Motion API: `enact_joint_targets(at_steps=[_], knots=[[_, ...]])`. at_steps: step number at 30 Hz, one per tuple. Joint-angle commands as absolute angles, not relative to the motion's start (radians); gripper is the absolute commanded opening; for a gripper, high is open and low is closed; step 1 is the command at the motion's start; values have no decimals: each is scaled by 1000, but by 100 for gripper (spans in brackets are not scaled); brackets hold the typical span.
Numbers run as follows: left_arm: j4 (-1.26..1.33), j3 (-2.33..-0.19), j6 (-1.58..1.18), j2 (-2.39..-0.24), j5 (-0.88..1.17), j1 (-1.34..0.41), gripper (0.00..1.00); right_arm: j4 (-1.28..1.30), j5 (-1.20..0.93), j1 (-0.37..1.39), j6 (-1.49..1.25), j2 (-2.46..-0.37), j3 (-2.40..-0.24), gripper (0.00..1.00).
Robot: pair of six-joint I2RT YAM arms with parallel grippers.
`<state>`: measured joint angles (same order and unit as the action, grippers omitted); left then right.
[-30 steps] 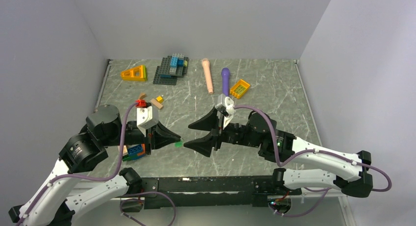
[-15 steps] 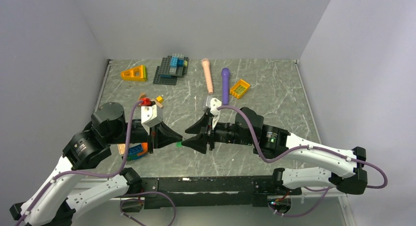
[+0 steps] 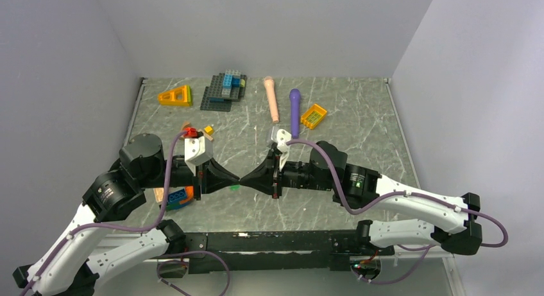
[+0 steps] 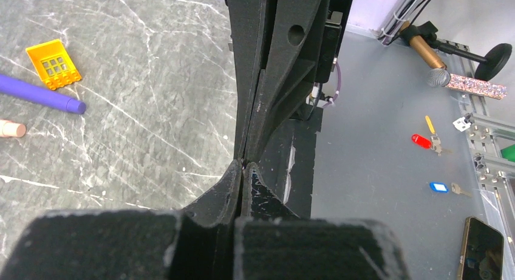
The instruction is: Remove the keys from the keyring
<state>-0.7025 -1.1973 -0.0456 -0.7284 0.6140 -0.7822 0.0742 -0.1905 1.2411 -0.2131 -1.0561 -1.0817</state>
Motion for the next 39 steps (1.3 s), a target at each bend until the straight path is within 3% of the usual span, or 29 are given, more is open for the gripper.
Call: enact_joint_targets(at_steps=[1,13,39], knots=[[-644,-1202,-77,-727,657,-781,0,-22,-168,1240,-218,-1011,-1070,0],[-498,-1119,-183,-682,598,-782,0,-243,-126,1241,-312,-940,-919,0],[-317,-975,-286,-588,454,-781,0,-448,-133,1243,-411,-974,-837,0]])
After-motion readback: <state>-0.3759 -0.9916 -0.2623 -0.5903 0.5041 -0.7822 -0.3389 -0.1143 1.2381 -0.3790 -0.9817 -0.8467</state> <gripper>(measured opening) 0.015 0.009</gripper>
